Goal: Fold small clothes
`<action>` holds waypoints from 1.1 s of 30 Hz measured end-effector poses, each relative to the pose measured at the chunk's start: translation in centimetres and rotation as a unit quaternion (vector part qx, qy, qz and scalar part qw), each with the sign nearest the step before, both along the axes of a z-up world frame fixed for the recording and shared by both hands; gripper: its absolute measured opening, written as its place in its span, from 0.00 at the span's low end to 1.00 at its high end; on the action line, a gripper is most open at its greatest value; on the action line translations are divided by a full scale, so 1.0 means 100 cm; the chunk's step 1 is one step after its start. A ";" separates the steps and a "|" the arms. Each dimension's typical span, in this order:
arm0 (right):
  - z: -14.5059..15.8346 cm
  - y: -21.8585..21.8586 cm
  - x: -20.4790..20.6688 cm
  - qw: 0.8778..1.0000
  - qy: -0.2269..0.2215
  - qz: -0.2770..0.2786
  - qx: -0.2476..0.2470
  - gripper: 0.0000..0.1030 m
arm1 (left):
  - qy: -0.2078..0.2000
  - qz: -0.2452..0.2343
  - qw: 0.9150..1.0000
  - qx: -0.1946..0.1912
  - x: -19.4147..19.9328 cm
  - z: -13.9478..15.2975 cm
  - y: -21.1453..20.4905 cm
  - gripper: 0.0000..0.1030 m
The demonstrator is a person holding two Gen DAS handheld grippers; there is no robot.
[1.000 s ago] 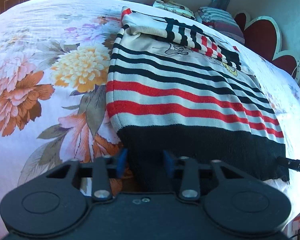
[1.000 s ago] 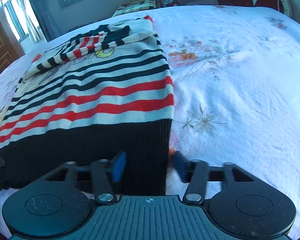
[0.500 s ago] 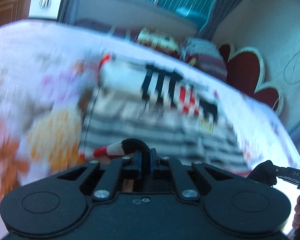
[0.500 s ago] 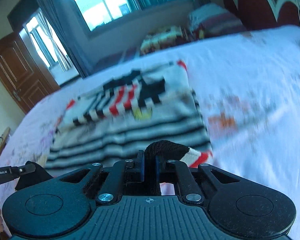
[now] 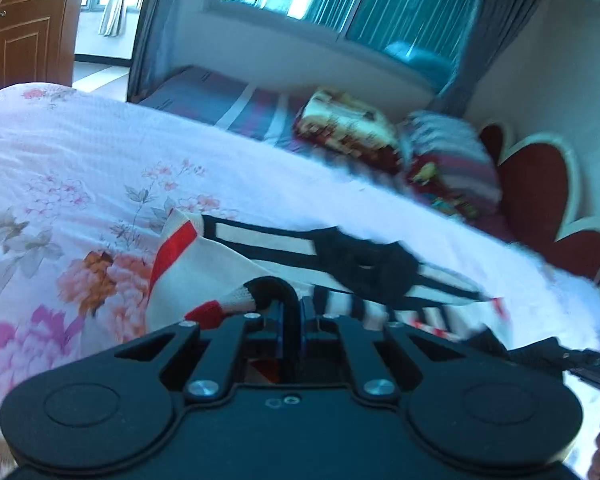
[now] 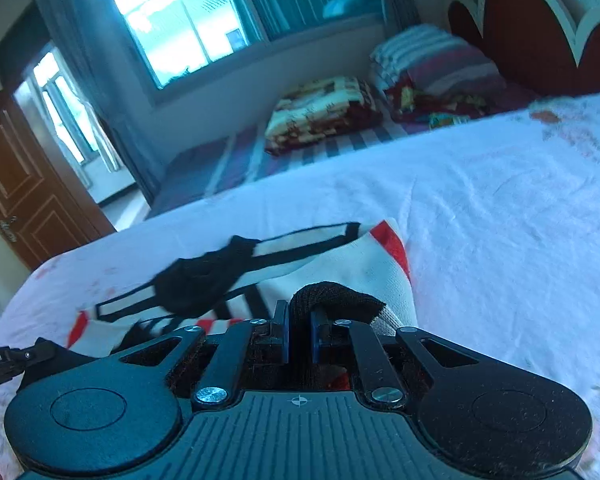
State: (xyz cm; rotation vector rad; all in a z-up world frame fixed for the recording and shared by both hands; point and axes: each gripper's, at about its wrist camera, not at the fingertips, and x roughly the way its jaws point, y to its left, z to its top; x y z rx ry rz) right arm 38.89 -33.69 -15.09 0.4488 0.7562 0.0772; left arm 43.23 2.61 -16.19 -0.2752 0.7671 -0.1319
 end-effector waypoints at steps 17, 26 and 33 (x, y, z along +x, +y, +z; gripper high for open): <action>-0.026 -0.001 0.051 0.997 -0.001 0.052 -0.062 0.82 | 0.018 -0.055 0.995 0.080 0.041 -0.020 0.008 0.71; -0.046 -0.001 0.057 0.996 0.015 0.065 -0.065 0.82 | -0.009 -0.099 0.991 0.093 0.029 -0.015 0.007 0.87; -0.051 0.013 0.063 0.993 0.021 0.087 -0.074 0.57 | 0.021 -0.129 0.983 0.126 0.046 -0.032 -0.004 0.67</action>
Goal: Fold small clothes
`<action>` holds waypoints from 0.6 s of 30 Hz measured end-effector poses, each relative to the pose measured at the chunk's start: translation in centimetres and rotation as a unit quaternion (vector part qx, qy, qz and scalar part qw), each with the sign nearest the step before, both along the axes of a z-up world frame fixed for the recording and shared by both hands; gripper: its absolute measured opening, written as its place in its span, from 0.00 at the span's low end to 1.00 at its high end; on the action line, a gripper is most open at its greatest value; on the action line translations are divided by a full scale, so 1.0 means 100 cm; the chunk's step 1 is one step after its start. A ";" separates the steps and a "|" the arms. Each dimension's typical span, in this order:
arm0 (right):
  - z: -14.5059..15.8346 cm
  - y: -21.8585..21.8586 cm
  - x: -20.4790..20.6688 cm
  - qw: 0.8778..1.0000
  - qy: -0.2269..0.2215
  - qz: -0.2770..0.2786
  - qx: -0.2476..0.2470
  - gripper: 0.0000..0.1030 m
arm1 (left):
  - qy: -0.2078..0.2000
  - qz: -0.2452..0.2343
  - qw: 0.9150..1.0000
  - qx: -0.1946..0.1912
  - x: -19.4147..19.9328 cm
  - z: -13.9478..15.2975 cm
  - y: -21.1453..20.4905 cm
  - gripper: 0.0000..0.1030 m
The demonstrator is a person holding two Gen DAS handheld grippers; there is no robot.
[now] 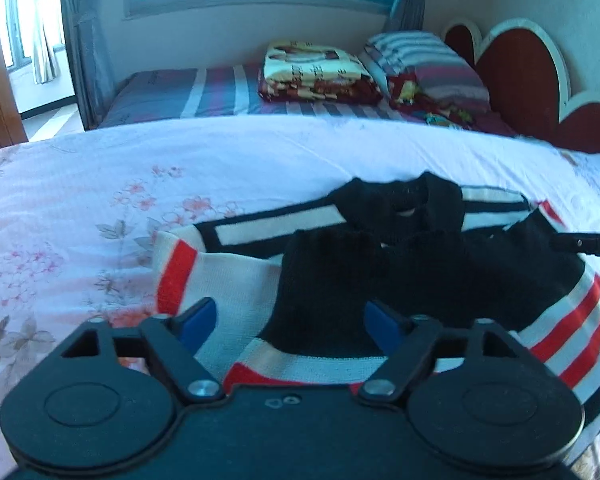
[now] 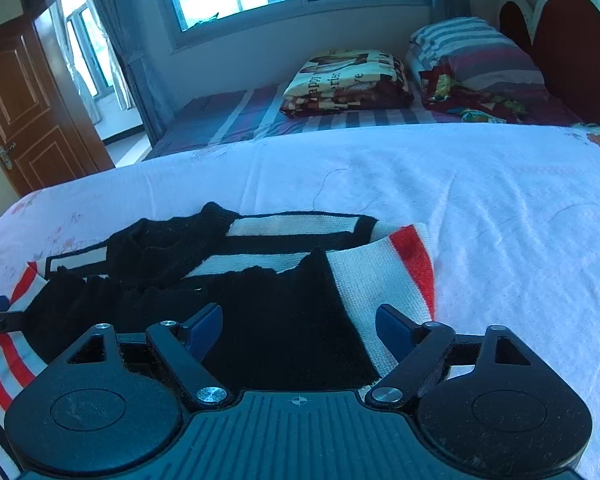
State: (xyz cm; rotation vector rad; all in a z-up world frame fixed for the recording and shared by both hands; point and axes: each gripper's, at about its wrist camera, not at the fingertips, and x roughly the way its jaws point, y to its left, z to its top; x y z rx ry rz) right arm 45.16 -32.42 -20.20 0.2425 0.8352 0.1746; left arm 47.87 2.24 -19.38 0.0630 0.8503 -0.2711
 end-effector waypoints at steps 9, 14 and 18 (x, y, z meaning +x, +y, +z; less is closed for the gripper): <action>-0.011 0.007 0.009 0.999 0.022 0.030 -0.009 0.13 | 0.016 0.012 1.000 -0.001 0.010 -0.014 -0.009 0.05; -0.005 0.006 0.003 1.000 -0.007 0.010 -0.002 0.12 | -0.027 0.030 0.999 -0.007 0.001 -0.003 -0.009 0.04; 0.014 0.009 0.004 0.998 -0.058 -0.001 -0.016 0.11 | -0.062 0.063 0.996 -0.022 0.006 0.013 -0.003 0.04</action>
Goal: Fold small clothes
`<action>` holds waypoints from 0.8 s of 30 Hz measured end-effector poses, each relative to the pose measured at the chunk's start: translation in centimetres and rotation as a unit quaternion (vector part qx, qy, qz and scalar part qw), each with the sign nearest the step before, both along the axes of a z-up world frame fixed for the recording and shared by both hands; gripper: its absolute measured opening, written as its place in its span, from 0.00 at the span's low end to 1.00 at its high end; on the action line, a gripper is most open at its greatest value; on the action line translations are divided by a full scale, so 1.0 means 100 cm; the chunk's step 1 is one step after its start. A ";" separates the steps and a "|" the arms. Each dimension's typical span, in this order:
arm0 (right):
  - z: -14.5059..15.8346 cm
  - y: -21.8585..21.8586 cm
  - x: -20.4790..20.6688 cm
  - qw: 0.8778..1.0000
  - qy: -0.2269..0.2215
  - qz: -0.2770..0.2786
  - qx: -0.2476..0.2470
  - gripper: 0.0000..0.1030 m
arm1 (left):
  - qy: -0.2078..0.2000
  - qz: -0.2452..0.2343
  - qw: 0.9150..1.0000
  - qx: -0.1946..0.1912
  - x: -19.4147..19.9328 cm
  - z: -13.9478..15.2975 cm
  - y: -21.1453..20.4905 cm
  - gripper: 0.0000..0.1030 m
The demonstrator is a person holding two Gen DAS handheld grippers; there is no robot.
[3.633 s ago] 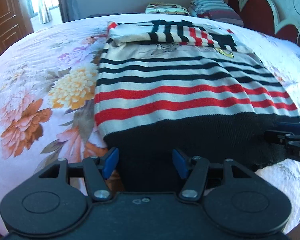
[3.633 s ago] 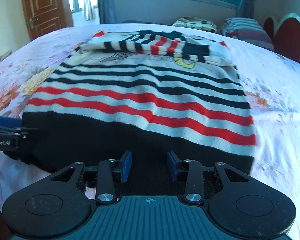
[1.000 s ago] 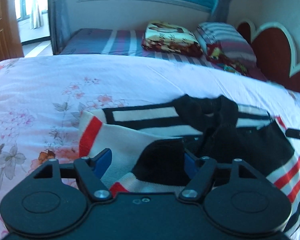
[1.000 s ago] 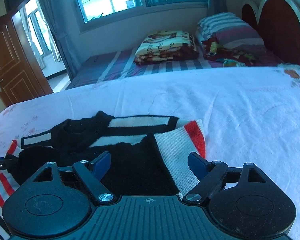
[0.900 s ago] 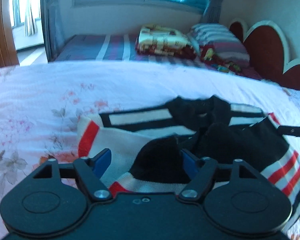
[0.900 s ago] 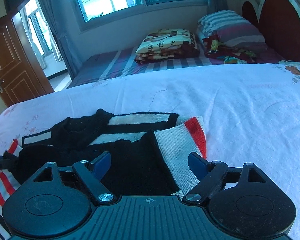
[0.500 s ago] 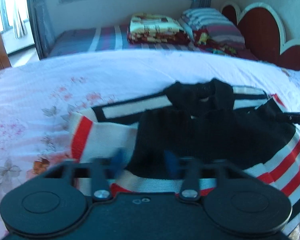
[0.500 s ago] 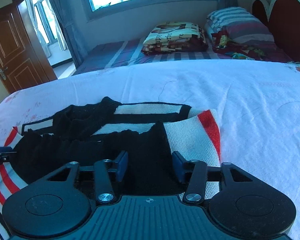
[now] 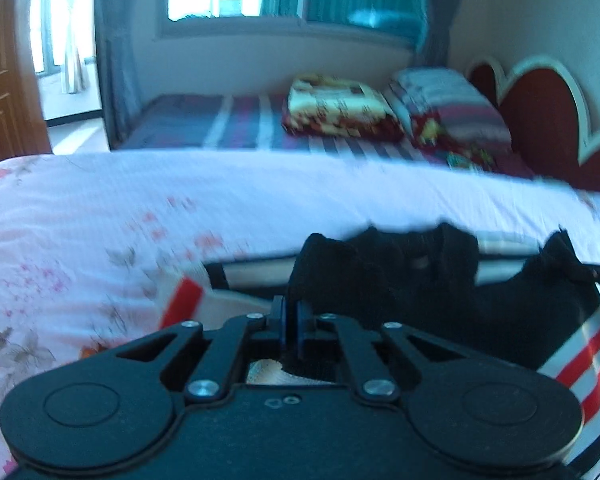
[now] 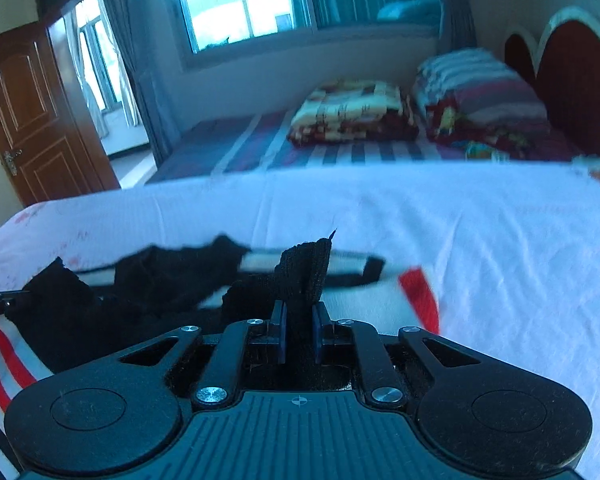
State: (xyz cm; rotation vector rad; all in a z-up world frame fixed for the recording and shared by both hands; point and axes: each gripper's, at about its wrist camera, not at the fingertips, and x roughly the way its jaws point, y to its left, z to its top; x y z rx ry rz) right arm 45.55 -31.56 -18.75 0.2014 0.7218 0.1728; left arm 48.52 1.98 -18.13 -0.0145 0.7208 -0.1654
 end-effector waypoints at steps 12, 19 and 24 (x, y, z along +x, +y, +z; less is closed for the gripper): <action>-0.031 0.008 0.053 0.998 0.026 -0.021 -0.054 0.12 | 0.027 0.059 0.997 0.036 0.044 -0.032 -0.007 0.05; -0.024 -0.002 0.036 0.996 0.002 -0.041 -0.075 0.46 | 0.028 0.068 0.997 0.028 0.022 -0.016 -0.002 0.29; 0.004 0.019 0.001 0.999 -0.006 0.014 -0.030 0.46 | 0.008 0.019 1.000 0.022 -0.011 0.000 -0.020 0.42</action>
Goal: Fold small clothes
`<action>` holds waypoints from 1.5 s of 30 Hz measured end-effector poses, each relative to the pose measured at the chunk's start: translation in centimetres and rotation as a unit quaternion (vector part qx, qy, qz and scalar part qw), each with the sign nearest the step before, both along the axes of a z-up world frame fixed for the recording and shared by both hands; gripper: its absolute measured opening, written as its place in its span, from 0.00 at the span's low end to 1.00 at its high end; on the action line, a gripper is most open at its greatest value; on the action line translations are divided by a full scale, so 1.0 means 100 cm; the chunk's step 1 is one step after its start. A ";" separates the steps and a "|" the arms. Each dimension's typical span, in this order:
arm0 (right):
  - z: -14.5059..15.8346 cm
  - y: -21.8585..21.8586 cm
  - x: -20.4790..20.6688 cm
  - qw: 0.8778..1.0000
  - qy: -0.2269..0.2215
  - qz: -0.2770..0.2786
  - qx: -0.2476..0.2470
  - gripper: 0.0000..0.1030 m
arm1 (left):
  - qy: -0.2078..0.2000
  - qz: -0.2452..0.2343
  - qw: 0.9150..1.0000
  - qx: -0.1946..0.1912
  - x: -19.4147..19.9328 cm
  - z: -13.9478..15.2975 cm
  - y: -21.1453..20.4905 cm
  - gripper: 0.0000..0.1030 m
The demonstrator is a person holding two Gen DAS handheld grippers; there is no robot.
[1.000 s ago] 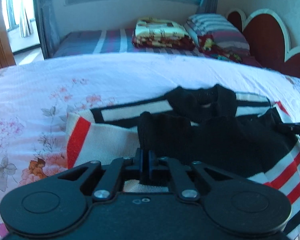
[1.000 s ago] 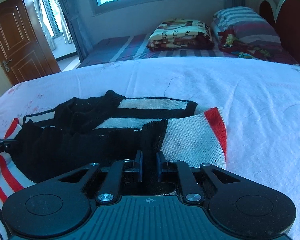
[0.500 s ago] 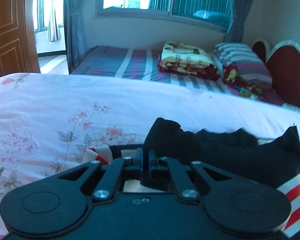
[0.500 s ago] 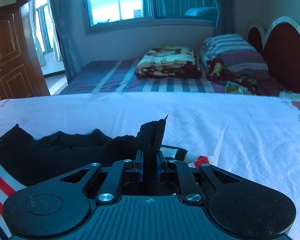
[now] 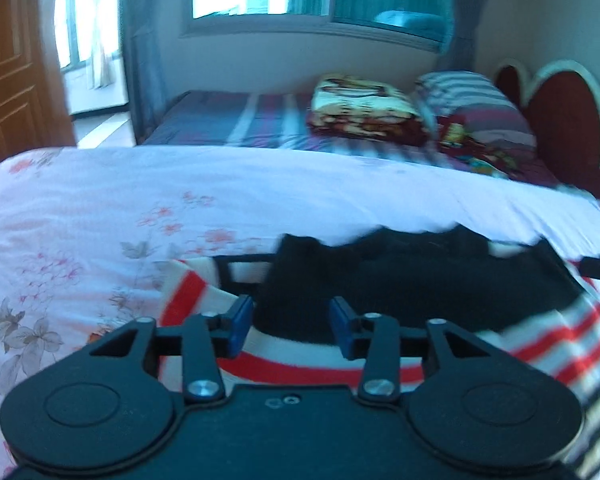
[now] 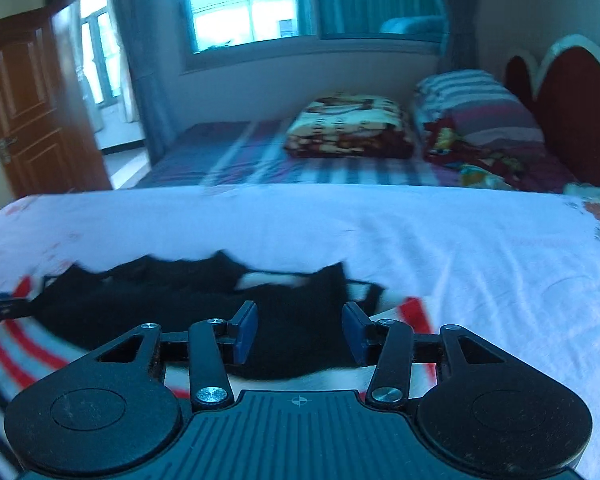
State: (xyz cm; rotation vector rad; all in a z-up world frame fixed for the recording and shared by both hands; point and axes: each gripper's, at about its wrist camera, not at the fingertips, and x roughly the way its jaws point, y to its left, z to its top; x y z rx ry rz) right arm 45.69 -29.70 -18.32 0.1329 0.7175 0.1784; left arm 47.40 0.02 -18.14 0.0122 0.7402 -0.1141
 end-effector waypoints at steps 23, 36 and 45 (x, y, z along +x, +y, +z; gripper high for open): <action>-0.043 0.006 -0.041 0.993 0.035 -0.019 -0.107 0.46 | 0.049 0.014 0.998 0.025 -0.016 -0.033 -0.006 0.46; 0.021 0.027 -0.075 0.997 0.024 -0.020 -0.076 0.46 | 0.051 0.014 0.998 0.017 -0.043 0.000 -0.019 0.49; 0.028 0.063 -0.092 0.999 0.005 0.015 -0.036 0.46 | 0.034 -0.010 0.999 0.013 -0.065 0.008 -0.043 0.62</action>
